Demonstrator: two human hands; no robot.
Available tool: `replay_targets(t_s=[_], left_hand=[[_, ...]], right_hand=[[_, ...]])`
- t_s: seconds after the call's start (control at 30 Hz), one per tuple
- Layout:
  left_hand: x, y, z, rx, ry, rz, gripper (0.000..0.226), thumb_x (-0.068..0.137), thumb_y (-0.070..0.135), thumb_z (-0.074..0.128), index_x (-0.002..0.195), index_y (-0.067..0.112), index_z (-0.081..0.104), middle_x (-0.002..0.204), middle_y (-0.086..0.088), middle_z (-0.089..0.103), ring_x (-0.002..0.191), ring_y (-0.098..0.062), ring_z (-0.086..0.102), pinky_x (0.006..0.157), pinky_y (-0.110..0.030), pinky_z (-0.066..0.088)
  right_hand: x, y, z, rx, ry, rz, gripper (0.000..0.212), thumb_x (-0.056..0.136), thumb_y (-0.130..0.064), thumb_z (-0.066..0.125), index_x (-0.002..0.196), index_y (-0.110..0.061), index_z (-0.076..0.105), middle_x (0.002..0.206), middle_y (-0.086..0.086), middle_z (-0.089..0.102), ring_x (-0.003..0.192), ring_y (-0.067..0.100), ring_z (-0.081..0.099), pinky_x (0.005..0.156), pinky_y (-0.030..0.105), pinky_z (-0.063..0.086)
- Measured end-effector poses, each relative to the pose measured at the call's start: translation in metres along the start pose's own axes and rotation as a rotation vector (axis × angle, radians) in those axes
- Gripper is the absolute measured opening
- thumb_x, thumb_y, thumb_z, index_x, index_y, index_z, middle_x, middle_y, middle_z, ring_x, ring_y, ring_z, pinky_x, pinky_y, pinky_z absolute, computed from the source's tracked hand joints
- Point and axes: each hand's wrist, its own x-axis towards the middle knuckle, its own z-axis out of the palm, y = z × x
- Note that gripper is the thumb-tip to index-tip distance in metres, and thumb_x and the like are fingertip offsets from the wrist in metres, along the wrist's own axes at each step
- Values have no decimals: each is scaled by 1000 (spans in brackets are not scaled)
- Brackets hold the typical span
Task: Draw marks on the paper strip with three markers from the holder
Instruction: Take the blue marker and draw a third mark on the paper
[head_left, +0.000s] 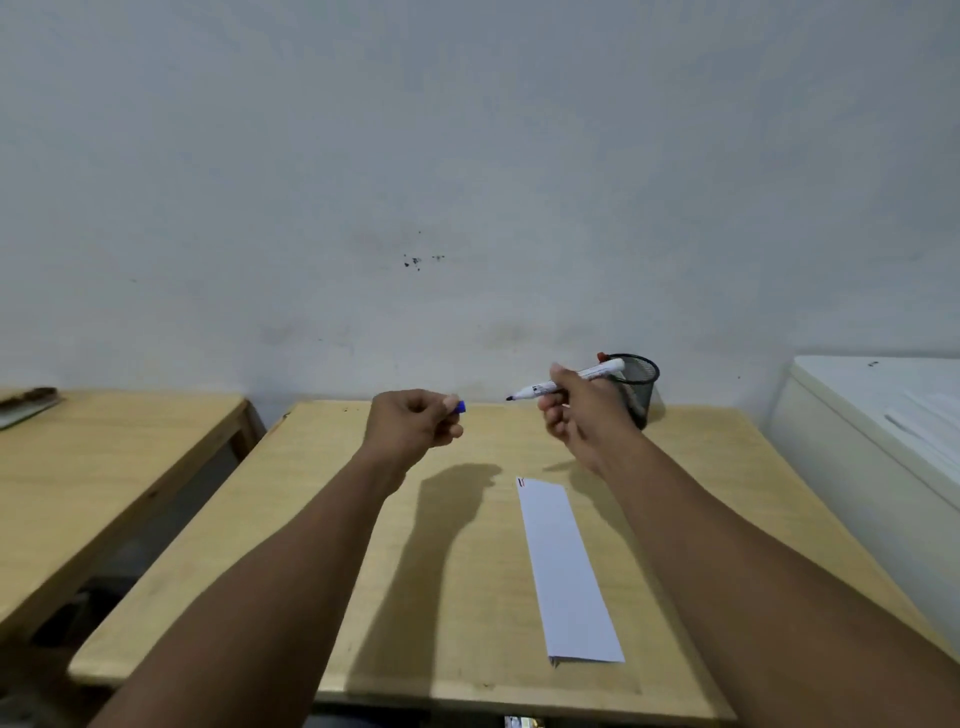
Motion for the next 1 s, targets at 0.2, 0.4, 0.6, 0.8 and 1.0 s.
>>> replay_targets(t_s=[0.2, 0.4, 0.6, 0.8, 1.0], left_hand=[[-6, -46, -13, 715, -147, 75, 11, 85, 22, 73, 80, 16, 81, 78, 2, 78, 76, -14, 70, 66, -23, 50], [-14, -71, 38, 1087, -283, 181, 22, 86, 37, 53, 87, 25, 71, 85, 9, 68, 85, -19, 65, 70, -32, 54], [-11, -68, 38, 945, -313, 79, 54, 82, 65, 59, 127, 35, 60, 117, 7, 58, 101, -13, 60, 91, -38, 53], [-15, -70, 59, 1060, -308, -16, 96, 53, 99, 53, 129, 41, 58, 131, 8, 51, 125, -18, 50, 107, -50, 41], [-6, -66, 46, 1015, -442, -44, 77, 65, 72, 75, 132, 41, 53, 131, 7, 46, 118, -17, 52, 107, -45, 45]], right_hand=[[-7, -5, -46, -313, 7, -11, 14, 94, -13, 57, 91, -3, 67, 71, 16, 67, 54, 26, 73, 52, 29, 50], [-8, 35, -38, -321, -85, 9, 7, 92, -10, 70, 88, -4, 70, 70, 16, 72, 57, 26, 74, 53, 29, 58], [-5, 61, -44, -351, 63, -31, 8, 84, -10, 68, 78, -5, 69, 64, 14, 66, 47, 20, 59, 46, 26, 46], [1, 78, -41, -377, 72, -28, 14, 80, -8, 63, 85, 3, 70, 67, 18, 71, 55, 28, 66, 48, 28, 45], [5, 92, -44, -418, 67, -75, 10, 84, -8, 65, 86, 1, 69, 72, 20, 75, 55, 29, 69, 47, 28, 48]])
